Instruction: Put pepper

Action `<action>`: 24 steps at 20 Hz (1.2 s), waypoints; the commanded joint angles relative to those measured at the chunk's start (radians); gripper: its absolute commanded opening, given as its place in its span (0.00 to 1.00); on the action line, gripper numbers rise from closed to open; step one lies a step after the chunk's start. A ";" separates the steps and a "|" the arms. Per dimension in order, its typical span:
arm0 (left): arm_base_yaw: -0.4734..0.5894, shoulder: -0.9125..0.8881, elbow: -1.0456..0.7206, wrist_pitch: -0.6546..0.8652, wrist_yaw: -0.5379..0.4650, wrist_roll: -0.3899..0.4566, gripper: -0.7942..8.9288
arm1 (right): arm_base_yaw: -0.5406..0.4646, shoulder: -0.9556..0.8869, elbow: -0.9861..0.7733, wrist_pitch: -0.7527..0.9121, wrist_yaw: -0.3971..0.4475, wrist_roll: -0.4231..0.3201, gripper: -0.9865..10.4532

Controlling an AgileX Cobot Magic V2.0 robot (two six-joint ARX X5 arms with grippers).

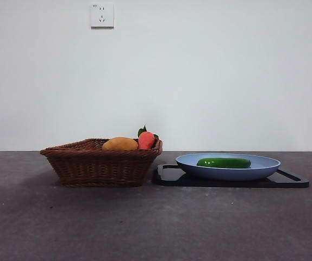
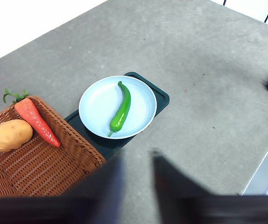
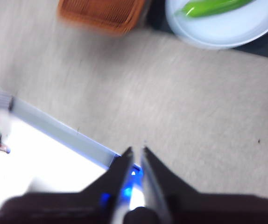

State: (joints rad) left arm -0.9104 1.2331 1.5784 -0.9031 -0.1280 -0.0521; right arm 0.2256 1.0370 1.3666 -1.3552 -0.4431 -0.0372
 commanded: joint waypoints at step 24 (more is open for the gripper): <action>0.238 -0.114 0.011 0.222 -0.050 0.135 0.09 | 0.003 -0.010 0.018 -0.012 0.001 -0.009 0.10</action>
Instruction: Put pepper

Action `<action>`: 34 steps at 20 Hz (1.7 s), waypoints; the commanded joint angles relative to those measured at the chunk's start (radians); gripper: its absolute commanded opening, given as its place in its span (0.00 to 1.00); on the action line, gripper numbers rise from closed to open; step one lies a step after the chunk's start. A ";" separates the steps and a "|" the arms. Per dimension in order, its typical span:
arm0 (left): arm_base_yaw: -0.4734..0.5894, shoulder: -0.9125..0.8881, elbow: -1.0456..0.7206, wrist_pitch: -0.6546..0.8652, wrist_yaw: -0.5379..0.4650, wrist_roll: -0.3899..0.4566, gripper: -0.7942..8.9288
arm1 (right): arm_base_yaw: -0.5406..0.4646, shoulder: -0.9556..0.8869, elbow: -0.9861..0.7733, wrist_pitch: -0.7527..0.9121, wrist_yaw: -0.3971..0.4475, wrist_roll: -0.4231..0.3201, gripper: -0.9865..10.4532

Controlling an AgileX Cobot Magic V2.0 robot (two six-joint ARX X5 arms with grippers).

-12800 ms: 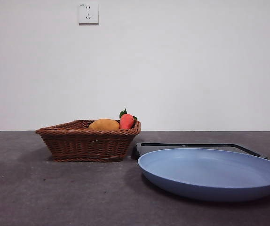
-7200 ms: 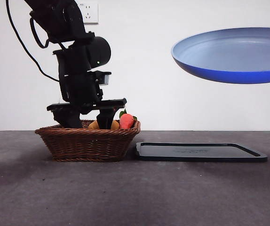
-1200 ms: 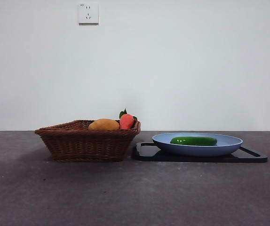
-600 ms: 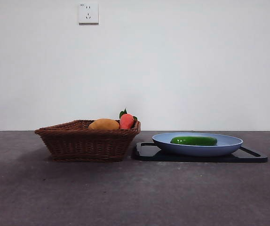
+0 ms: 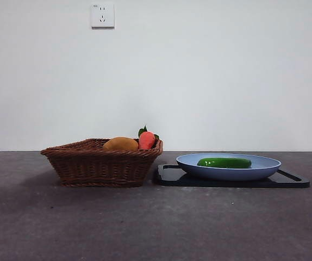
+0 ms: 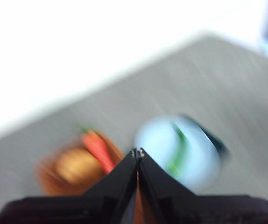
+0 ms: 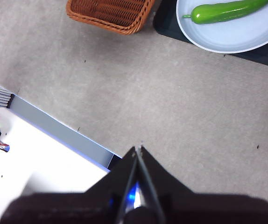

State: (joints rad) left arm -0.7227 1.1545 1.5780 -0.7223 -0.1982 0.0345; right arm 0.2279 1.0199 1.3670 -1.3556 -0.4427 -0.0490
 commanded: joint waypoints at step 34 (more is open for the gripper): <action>0.718 -1.153 -1.569 0.697 0.174 -0.043 0.09 | 0.001 0.007 0.018 -0.011 0.000 0.003 0.10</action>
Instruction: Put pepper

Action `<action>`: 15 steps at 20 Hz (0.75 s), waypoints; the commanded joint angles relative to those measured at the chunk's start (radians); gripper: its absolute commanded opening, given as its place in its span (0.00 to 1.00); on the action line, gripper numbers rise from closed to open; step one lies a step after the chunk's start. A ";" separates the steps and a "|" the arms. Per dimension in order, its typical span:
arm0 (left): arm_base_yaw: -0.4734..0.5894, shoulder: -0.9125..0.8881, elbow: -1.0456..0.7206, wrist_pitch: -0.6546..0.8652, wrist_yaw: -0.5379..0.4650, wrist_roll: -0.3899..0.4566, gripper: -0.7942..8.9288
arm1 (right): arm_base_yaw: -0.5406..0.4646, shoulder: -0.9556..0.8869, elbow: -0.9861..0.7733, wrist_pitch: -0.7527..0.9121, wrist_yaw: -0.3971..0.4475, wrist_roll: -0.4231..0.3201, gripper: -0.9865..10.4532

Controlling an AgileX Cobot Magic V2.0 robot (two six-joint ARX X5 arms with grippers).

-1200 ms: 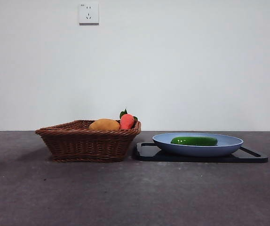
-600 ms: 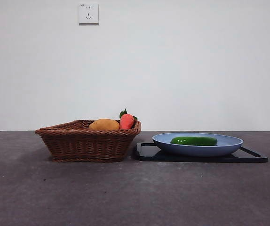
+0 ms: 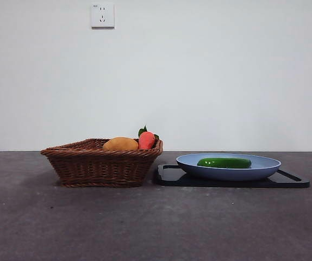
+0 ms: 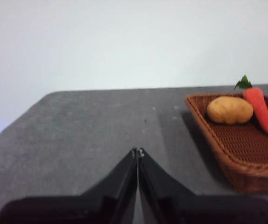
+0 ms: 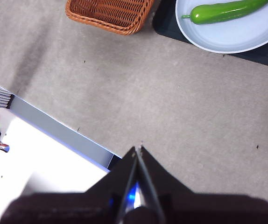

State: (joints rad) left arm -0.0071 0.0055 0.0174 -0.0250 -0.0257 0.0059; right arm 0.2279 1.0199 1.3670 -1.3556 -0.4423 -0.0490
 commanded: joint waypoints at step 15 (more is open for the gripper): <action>0.003 -0.003 -0.010 -0.096 0.004 -0.032 0.09 | 0.001 0.007 0.018 -0.011 0.000 0.003 0.10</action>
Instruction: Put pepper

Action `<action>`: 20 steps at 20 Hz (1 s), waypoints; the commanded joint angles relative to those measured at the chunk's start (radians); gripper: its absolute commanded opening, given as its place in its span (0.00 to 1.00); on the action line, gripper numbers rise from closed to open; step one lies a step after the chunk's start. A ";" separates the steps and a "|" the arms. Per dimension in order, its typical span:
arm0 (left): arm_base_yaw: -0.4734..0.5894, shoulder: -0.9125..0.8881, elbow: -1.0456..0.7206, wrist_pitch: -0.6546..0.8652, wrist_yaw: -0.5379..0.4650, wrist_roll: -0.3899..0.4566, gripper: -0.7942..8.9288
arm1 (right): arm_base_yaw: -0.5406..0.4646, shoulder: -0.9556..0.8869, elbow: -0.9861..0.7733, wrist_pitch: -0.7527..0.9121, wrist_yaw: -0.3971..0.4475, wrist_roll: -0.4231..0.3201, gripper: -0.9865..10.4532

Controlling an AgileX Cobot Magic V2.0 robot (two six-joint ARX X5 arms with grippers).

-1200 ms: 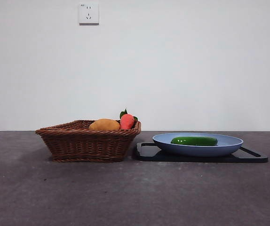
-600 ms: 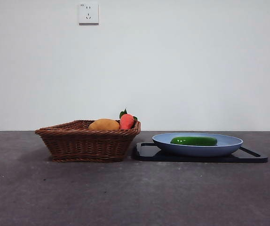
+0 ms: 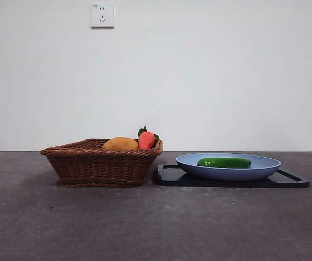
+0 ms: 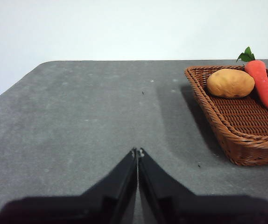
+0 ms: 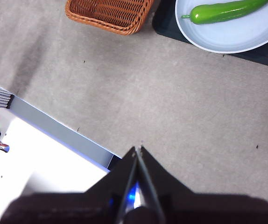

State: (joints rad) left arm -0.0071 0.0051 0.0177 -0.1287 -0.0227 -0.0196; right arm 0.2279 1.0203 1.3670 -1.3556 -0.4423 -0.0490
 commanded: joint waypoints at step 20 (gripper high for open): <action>0.003 -0.003 -0.011 0.008 0.001 -0.007 0.09 | -0.220 -0.698 -0.726 0.964 0.034 -0.008 0.10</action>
State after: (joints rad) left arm -0.0071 0.0051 0.0177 -0.1287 -0.0227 -0.0196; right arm 0.0109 0.3477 0.6849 -0.4385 -0.4137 -0.0673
